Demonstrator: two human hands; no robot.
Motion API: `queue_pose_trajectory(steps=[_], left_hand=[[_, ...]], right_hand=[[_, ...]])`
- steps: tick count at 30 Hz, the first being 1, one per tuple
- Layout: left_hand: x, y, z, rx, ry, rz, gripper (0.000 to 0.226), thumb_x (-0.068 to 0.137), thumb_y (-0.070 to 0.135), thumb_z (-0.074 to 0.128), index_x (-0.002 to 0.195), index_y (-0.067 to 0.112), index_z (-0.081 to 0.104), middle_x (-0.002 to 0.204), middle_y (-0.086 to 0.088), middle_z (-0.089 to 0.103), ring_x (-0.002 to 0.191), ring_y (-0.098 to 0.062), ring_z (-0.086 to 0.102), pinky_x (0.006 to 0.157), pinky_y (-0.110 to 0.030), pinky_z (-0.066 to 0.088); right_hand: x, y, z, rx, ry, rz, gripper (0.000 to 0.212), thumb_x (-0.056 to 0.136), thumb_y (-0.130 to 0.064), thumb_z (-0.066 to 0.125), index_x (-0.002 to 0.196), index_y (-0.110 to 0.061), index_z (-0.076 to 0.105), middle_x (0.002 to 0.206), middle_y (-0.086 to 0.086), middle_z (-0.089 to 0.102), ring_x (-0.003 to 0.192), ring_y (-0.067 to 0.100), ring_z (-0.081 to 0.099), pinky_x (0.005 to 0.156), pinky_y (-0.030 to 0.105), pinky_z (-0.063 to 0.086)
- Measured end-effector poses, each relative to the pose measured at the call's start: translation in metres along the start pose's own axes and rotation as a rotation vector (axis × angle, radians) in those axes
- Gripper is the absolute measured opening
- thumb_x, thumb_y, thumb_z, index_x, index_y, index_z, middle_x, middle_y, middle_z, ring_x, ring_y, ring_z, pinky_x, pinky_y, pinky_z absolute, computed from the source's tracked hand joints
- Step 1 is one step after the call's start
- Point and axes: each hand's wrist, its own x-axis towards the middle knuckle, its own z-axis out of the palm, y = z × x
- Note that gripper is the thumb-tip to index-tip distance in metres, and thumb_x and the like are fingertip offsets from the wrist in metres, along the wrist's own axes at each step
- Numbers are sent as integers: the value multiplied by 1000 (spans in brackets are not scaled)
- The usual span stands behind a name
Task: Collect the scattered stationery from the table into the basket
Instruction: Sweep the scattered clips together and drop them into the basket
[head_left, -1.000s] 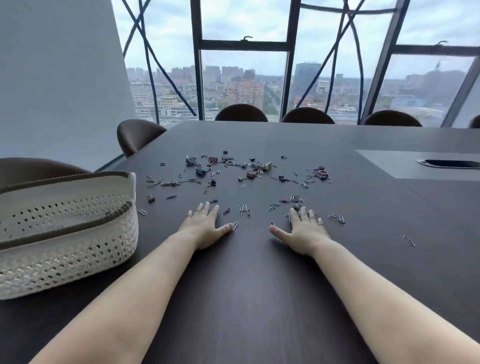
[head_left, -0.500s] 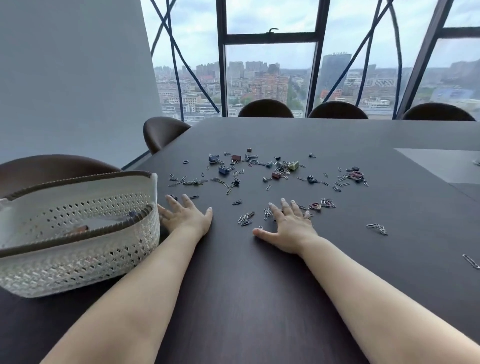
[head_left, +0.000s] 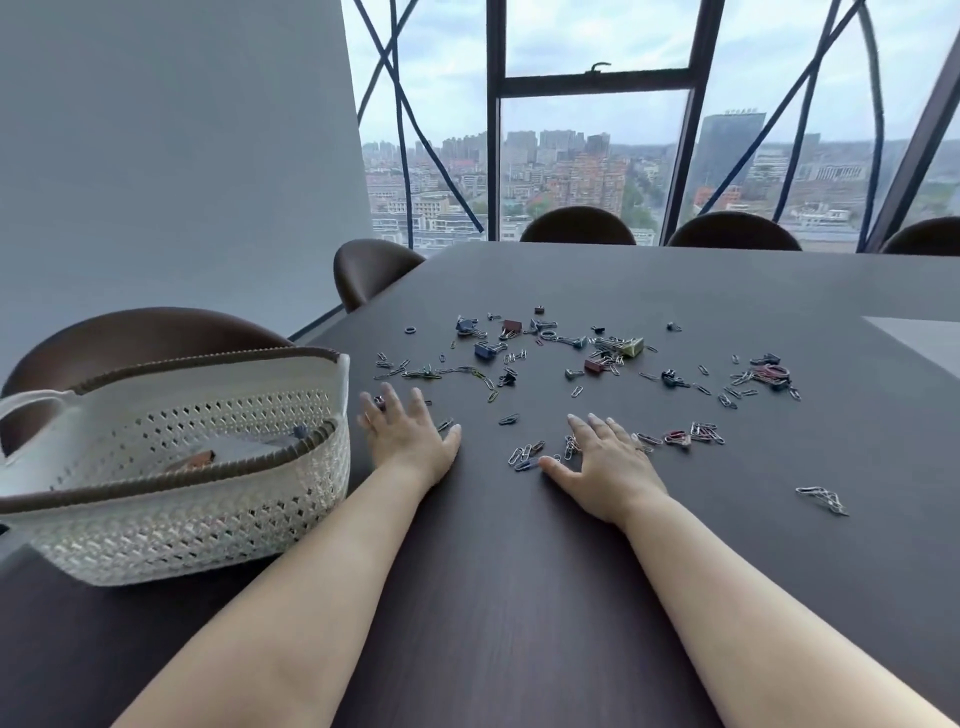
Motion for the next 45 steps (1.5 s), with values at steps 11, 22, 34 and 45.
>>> queue_pose_trajectory(steps=[11,22,34,45], left_hand=[[2,1,1,-209,13,289,55,93,38,45,141,15,31,148,-9,33,136,-24,31,111,-39,25],[36,21,8,-95,-122,213,72,93,51,36,148,11,12,156,-9,11,145,-22,7,116,-41,7],[50,44,12,-48,-198,362,63,95,52,29,148,18,18,157,-1,9,145,-15,3,116,-41,2],[30,55,6,47,-418,664,119,59,80,52,147,31,-12,154,9,-20,140,-14,-25,114,-53,-9]], right_hand=[[2,-2,-2,-47,-53,13,78,87,-67,31,150,-25,10,158,2,8,146,18,2,119,37,2],[8,3,-4,-123,-50,162,94,76,-81,27,149,-27,4,158,3,-6,143,29,-16,114,59,-3],[34,14,-4,-84,-57,140,91,79,-78,28,150,-27,3,158,5,0,145,29,-4,118,44,0],[32,55,-28,-54,-153,3,104,65,-78,53,148,-37,6,158,-7,-5,145,19,-10,115,50,-3]])
